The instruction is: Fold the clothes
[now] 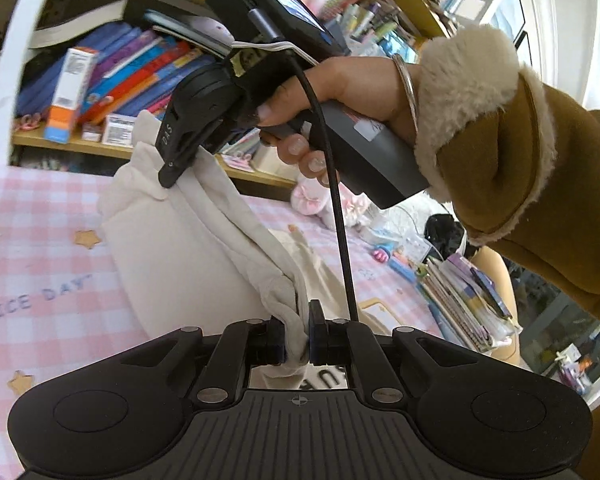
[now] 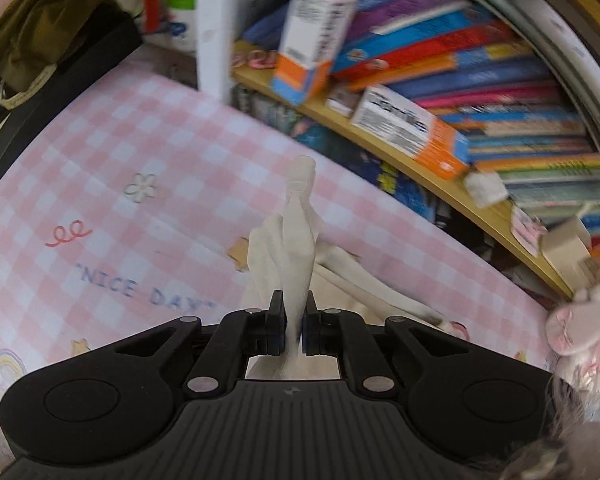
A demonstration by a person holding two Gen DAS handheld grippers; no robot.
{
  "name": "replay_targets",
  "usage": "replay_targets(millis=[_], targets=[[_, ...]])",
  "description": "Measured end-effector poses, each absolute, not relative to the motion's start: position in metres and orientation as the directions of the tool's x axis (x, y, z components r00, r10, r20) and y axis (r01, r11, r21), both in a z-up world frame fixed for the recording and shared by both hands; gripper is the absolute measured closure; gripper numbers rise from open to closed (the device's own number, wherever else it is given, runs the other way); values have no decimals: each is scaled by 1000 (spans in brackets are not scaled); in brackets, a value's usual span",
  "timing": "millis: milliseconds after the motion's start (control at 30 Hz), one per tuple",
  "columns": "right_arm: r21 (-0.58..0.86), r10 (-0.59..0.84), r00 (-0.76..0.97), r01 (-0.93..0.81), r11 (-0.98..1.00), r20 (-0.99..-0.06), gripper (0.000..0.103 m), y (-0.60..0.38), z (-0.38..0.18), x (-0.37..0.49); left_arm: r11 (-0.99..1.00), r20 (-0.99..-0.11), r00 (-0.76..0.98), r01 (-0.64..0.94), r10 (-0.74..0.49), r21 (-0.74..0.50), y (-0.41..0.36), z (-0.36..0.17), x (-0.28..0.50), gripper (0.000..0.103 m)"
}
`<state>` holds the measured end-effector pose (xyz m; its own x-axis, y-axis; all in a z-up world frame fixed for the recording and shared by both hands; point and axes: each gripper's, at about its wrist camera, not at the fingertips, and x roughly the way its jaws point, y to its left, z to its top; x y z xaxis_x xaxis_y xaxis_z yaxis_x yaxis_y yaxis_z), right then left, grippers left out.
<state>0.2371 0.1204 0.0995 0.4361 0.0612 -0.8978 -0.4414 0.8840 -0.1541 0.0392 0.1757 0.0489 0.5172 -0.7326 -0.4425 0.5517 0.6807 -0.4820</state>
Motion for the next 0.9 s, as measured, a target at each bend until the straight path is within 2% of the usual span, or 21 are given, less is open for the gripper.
replay_targets(millis=[367,700,900], targets=[[-43,213,480,-469,882,-851,96,8,111,227,752,-521,543,488,-659,-442,82,52,32,94],[88,360,488,-495,865,-795,96,-95,99,229,794,-593,533,469,-603,-387,-2,51,34,94],[160,400,466,-473,866,-789,96,-146,79,234,800,-647,488,474,-587,-368,-45,40,34,94]])
